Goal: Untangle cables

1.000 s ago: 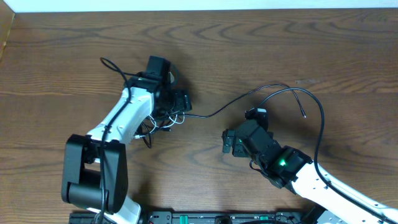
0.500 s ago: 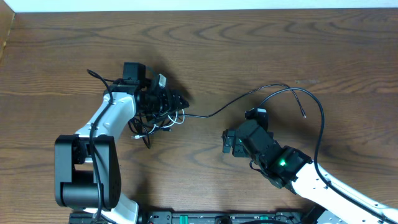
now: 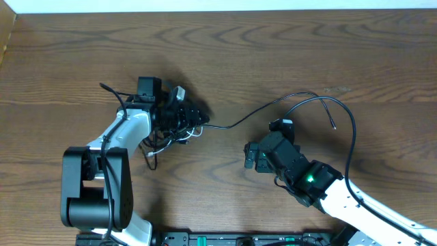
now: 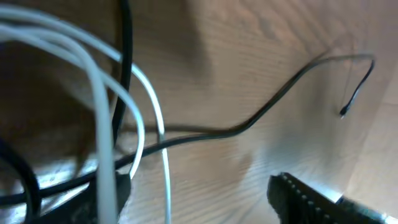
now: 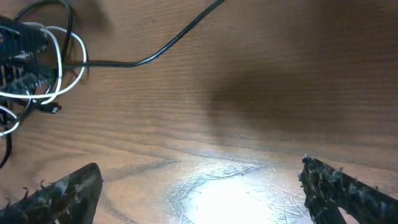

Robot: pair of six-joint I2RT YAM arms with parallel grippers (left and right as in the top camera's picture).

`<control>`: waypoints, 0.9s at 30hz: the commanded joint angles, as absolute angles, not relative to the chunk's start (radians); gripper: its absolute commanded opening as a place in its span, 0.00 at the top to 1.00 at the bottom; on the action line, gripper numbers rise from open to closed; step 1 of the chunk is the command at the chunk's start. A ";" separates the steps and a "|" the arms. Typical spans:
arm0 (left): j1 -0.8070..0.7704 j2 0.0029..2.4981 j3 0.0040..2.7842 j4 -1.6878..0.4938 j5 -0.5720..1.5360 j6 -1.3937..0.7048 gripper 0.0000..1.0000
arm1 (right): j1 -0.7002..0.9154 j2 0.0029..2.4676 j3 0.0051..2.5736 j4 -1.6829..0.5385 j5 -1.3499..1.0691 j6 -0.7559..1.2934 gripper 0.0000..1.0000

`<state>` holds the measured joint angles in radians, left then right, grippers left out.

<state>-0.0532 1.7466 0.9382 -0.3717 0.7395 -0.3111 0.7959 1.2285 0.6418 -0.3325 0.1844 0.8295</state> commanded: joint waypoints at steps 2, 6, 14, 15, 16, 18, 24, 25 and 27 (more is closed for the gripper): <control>-0.051 1.745 0.939 -0.353 0.760 -0.354 0.30 | 0.799 1.229 0.653 -0.334 0.207 0.829 0.01; -0.051 1.745 0.939 -0.357 0.760 -0.353 0.37 | 0.799 1.229 0.653 -0.334 0.207 0.829 0.01; -0.051 1.745 0.939 -0.372 0.759 -0.315 0.75 | 0.799 1.229 0.653 -0.334 0.208 0.829 0.01; -0.051 1.745 0.939 -0.372 0.760 -0.307 0.88 | 0.799 1.229 0.653 -0.334 0.208 0.829 0.01; -0.051 1.745 0.939 -0.374 0.760 -0.307 0.92 | 0.799 1.229 0.653 -0.334 0.208 0.829 0.01; -0.051 1.745 0.939 -0.377 0.765 -0.307 0.92 | 0.799 1.229 0.653 -0.334 0.208 0.829 0.01; -0.051 1.745 0.939 -0.357 1.004 -0.215 0.92 | 0.799 1.229 0.653 -0.334 0.207 0.829 0.01; -0.051 1.745 0.940 -0.353 1.055 -0.202 0.93 | 0.799 1.229 0.653 -0.334 0.207 0.829 0.01; -0.051 1.744 0.940 -0.353 1.126 -0.199 0.92 | 0.799 1.229 0.653 -0.335 0.208 0.828 0.01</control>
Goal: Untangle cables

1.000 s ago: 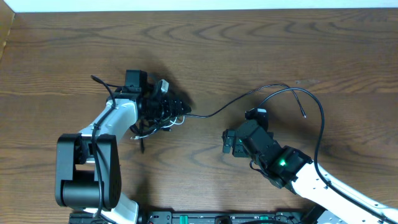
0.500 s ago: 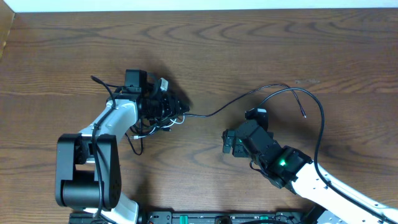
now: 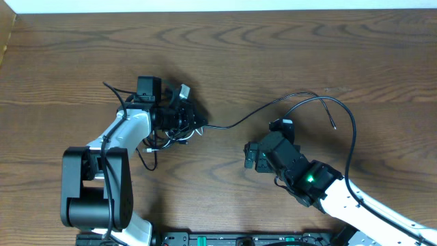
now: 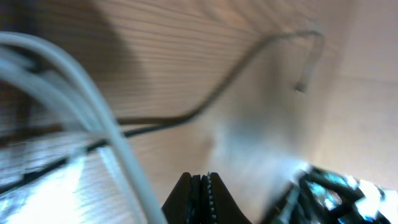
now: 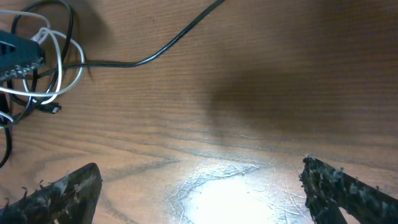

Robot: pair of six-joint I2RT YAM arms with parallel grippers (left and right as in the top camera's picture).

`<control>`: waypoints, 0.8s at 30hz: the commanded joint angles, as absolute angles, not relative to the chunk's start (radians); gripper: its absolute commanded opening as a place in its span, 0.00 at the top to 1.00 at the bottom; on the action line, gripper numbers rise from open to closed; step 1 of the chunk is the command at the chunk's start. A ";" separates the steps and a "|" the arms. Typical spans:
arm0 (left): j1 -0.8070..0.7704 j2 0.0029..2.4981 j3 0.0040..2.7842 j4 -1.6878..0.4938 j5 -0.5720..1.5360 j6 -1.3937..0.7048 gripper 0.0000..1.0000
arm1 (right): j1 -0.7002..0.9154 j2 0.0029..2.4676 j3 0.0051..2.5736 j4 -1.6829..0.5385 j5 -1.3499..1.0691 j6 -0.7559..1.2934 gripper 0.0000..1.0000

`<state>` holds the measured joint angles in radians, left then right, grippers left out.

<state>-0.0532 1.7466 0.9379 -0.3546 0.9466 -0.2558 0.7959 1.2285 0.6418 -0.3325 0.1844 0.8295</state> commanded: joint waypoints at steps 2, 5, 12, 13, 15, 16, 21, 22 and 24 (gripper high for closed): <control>-0.051 1.743 0.940 -0.354 1.182 -0.200 0.93 | 0.799 1.229 0.653 -0.334 0.208 0.804 0.02; -0.051 1.729 0.940 -0.364 1.229 -0.229 0.93 | 0.799 1.229 0.653 -0.335 0.212 0.787 0.04; -0.051 1.573 0.940 -0.364 1.231 -0.290 0.93 | 0.799 1.229 0.653 -0.335 0.212 0.787 0.04; -0.051 1.543 0.940 -0.365 1.230 -0.291 0.93 | 0.799 1.229 0.653 -0.335 0.212 0.787 0.04; -0.051 1.475 0.940 -0.364 1.230 -0.295 0.93 | 0.799 1.229 0.653 -0.335 0.212 0.787 0.04; -0.051 1.444 0.940 -0.364 1.229 -0.302 0.92 | 0.799 1.229 0.653 -0.335 0.212 0.787 0.04; -0.051 1.292 0.940 -0.363 1.227 -0.340 0.93 | 0.799 1.229 0.653 -0.335 0.212 0.788 0.04; -0.051 1.259 0.940 -0.363 1.227 -0.354 0.93 | 0.799 1.229 0.653 -0.335 0.212 0.787 0.04; -0.051 1.185 0.940 -0.363 1.227 -0.358 0.93 | 0.799 1.229 0.653 -0.335 0.212 0.787 0.03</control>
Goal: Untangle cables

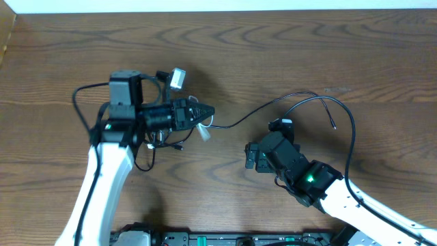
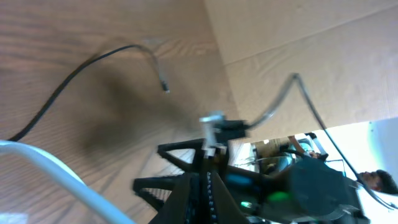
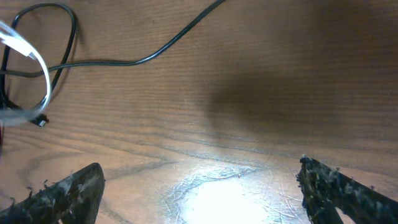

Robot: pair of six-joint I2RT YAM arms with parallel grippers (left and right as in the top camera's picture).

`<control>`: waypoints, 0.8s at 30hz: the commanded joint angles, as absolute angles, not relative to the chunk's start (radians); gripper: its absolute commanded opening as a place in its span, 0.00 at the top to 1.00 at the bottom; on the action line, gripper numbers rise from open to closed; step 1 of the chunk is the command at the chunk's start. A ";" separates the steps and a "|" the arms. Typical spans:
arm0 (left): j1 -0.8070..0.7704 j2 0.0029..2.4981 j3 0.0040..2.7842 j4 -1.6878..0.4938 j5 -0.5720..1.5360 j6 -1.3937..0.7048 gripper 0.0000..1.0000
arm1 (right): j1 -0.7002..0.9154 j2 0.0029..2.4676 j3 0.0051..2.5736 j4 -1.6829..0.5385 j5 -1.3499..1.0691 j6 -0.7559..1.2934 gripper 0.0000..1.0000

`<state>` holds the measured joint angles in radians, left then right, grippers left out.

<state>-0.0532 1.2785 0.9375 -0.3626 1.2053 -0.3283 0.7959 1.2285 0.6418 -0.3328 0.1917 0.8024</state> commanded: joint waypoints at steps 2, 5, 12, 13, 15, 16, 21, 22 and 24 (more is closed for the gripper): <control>-0.051 1.134 0.940 -0.363 1.226 -0.358 0.93 | 0.799 1.229 0.653 -0.335 0.212 0.788 0.03; -0.051 1.063 0.940 -0.356 1.221 -0.357 0.93 | 0.799 1.229 0.653 -0.335 0.212 0.788 0.03; -0.051 0.969 0.940 -0.357 1.216 -0.357 0.93 | 0.799 1.229 0.653 -0.334 0.212 0.788 0.02; -0.051 0.966 0.940 -0.357 1.216 -0.357 0.93 | 0.799 1.229 0.653 -0.334 0.212 0.788 0.02; -0.051 0.965 0.940 -0.356 1.215 -0.357 0.93 | 0.799 1.229 0.653 -0.334 0.212 0.788 0.02; -0.051 0.966 0.940 -0.356 1.215 -0.357 0.93 | 0.799 1.229 0.653 -0.334 0.212 0.788 0.02; -0.051 0.967 0.940 -0.357 1.215 -0.357 0.93 | 0.799 1.229 0.653 -0.344 0.229 0.788 0.03; -0.051 0.967 0.940 -0.357 1.215 -0.357 0.93 | 0.799 1.229 0.653 -0.353 0.245 0.788 0.03; -0.051 0.967 0.940 -0.358 1.215 -0.357 0.92 | 0.799 1.229 0.653 -0.387 0.305 0.789 0.05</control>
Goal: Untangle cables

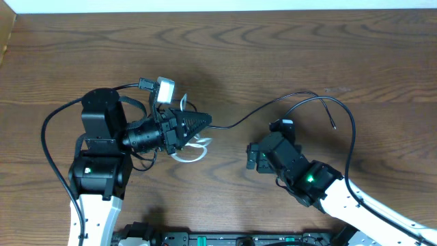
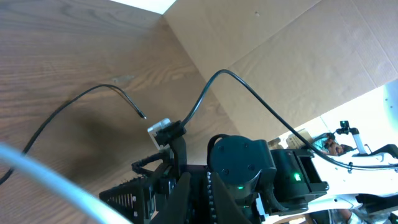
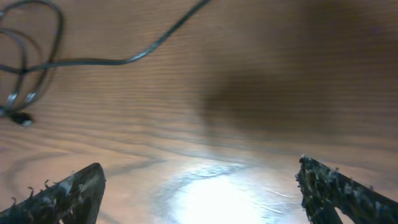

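My left gripper (image 1: 203, 121) is raised above the table, pointing right, and shut (image 2: 199, 179) on the white cable. That cable (image 1: 188, 152) hangs in loops below it, its white plug (image 1: 164, 87) is up beside the arm, and it streaks blurred through the left wrist view (image 2: 43, 174). The black cable (image 1: 273, 106) runs from the left arm across the table to a free end at the right (image 2: 81, 102). It also crosses the right wrist view (image 3: 143, 56), looping at the far left. My right gripper (image 1: 254, 158) sits low and open (image 3: 199, 199), holding nothing.
The wooden table (image 1: 287, 48) carries only the cables and arms. The right arm's own black lead (image 1: 351, 143) arcs behind it. Cardboard panels (image 2: 280, 50) stand beyond the table's right side.
The left arm has risen higher and drawn back to the left, still shut. The white loop has left the right wrist view, where only black loops remain. The right gripper is unmoved.
At first the left gripper was down in the knot of white and black cables at the left. Then it was shut there. Later it stood lifted with the white cable, and now higher, the white loops hanging apart from the black. The right gripper stayed open.
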Robot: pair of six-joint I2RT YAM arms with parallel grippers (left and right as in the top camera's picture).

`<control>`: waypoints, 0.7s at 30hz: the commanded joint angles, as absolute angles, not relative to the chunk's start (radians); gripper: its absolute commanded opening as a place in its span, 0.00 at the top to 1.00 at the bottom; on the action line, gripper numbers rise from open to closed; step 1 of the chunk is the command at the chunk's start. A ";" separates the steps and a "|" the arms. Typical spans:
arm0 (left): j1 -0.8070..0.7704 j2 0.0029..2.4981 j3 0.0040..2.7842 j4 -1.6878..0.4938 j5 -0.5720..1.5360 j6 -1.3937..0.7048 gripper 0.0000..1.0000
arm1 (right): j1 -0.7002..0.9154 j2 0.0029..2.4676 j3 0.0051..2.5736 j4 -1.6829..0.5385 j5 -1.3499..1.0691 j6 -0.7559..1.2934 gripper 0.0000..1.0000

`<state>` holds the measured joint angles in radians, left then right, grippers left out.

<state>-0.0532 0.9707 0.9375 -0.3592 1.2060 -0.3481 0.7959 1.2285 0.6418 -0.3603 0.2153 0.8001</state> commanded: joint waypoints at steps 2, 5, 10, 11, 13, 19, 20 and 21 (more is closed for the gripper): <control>-0.051 0.967 0.940 -0.358 1.215 -0.357 0.93 | 0.795 1.229 0.653 -0.398 0.318 0.792 0.04; -0.051 0.967 0.940 -0.361 1.215 -0.357 0.92 | 0.790 1.229 0.653 -0.397 0.308 0.793 0.01; -0.051 0.970 0.939 -0.366 1.215 -0.357 0.93 | 0.789 1.229 0.653 -0.366 0.233 0.788 0.01; -0.051 0.972 0.939 -0.368 1.214 -0.357 0.92 | 0.789 1.229 0.653 -0.345 0.194 0.766 0.01; -0.051 0.975 0.939 -0.400 1.164 -0.377 0.92 | 0.789 1.229 0.653 -0.282 0.082 0.659 0.01; -0.051 0.981 0.939 -0.553 0.873 -0.559 0.93 | 0.789 1.229 0.653 -0.154 -0.232 0.427 0.01; -0.051 0.981 0.939 -0.552 0.873 -0.572 0.93 | 0.789 1.229 0.653 -0.152 -0.239 0.424 0.01; -0.051 0.981 0.939 -0.548 0.873 -0.602 0.92 | 0.789 1.230 0.653 -0.152 -0.239 0.425 0.01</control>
<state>-0.0536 0.9802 0.9371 -0.5507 0.9764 -0.4923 0.7925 1.2293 0.6441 -0.1555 -0.1047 0.5323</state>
